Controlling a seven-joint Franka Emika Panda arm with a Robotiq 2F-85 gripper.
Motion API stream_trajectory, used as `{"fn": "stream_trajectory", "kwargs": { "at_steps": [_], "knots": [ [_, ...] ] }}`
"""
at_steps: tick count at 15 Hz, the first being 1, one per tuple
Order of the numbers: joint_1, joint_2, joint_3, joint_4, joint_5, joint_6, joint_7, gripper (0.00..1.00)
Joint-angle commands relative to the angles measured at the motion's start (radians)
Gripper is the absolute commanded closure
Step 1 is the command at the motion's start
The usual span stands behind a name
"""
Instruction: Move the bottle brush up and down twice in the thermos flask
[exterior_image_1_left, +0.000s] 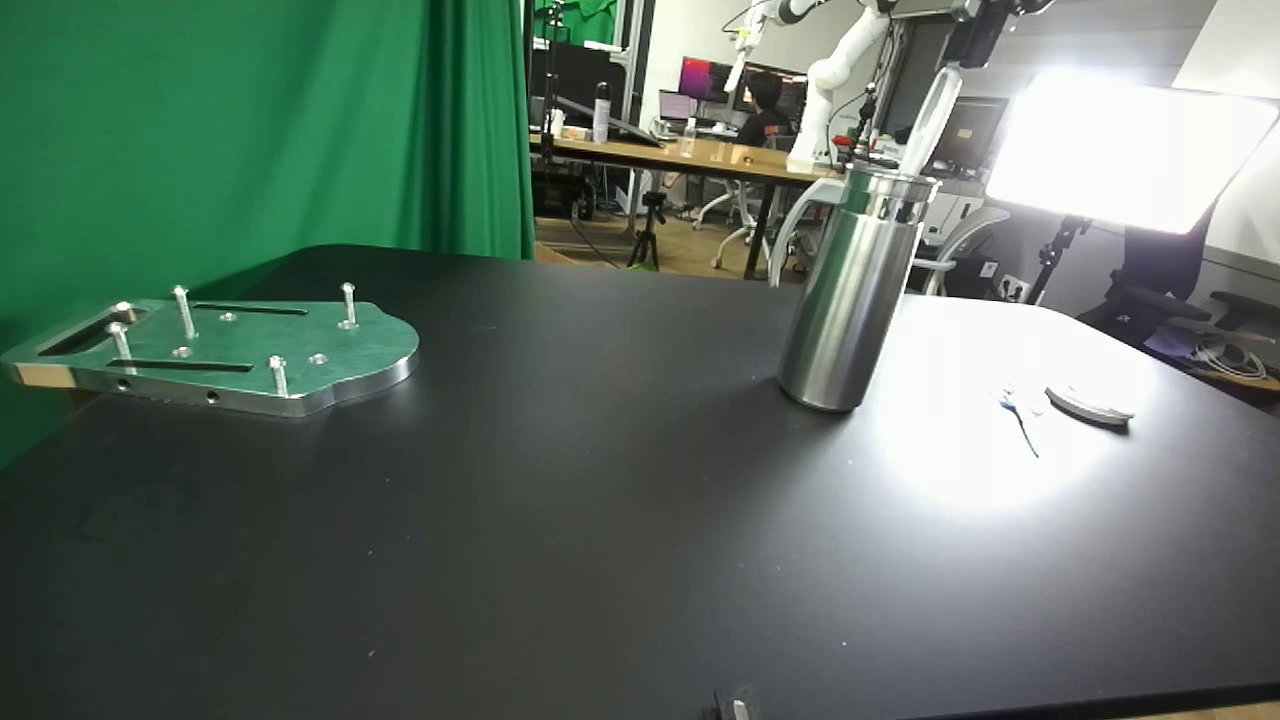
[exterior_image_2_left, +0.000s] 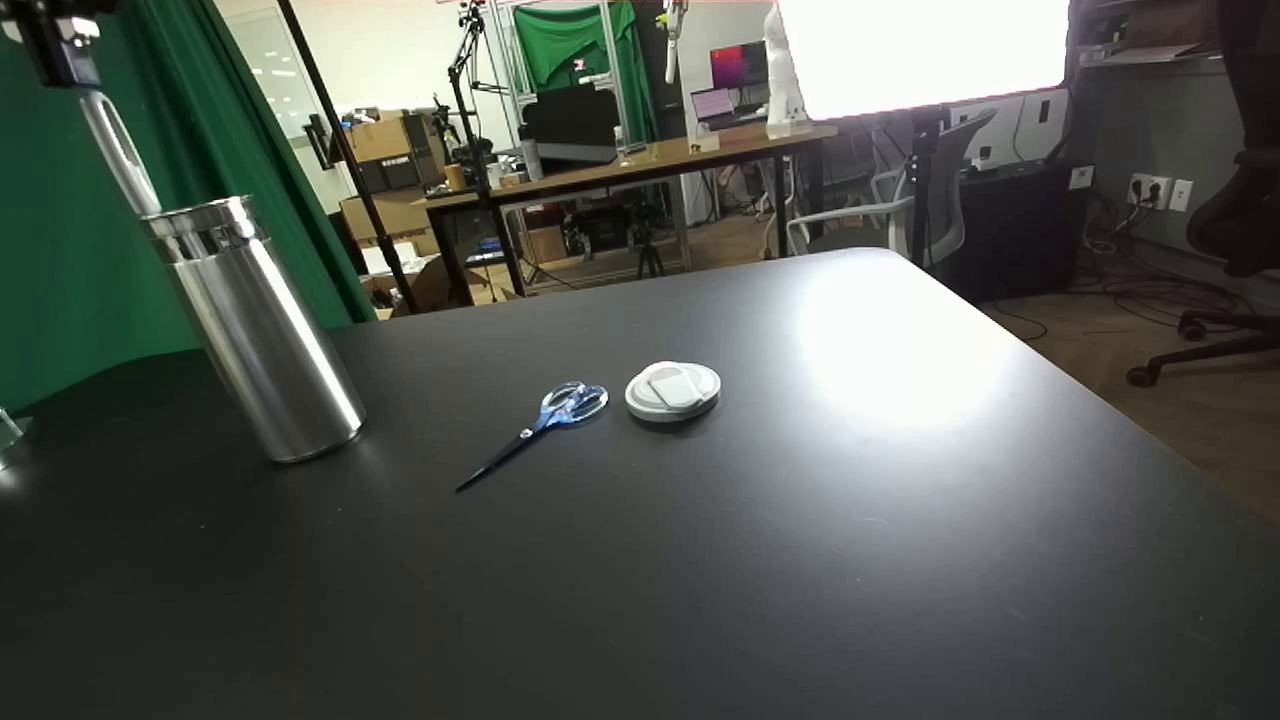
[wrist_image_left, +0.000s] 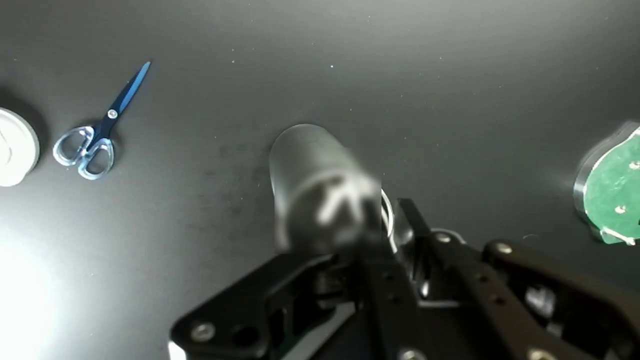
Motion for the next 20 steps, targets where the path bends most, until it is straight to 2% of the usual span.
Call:
{"fn": "stream_trajectory", "kwargs": {
  "at_steps": [1, 6, 8, 14, 15, 17, 18, 20],
  "knots": [
    [0.001, -0.041, 0.003, 0.033, 0.006, -0.009, 0.029, 0.96],
    [0.002, -0.097, -0.001, 0.084, 0.009, -0.012, 0.025, 0.96],
    [0.003, -0.120, -0.002, 0.092, 0.009, -0.015, 0.023, 0.60],
    [0.003, -0.147, -0.007, 0.078, 0.003, -0.040, 0.013, 0.21],
    [0.005, -0.138, -0.004, 0.081, -0.002, -0.018, 0.001, 0.39],
    [0.005, -0.138, -0.005, 0.078, -0.002, -0.025, 0.001, 0.25],
    [0.005, -0.138, -0.005, 0.077, -0.002, -0.026, 0.001, 0.21],
    [0.005, -0.138, -0.005, 0.077, -0.002, -0.026, 0.001, 0.21]
  ]
}}
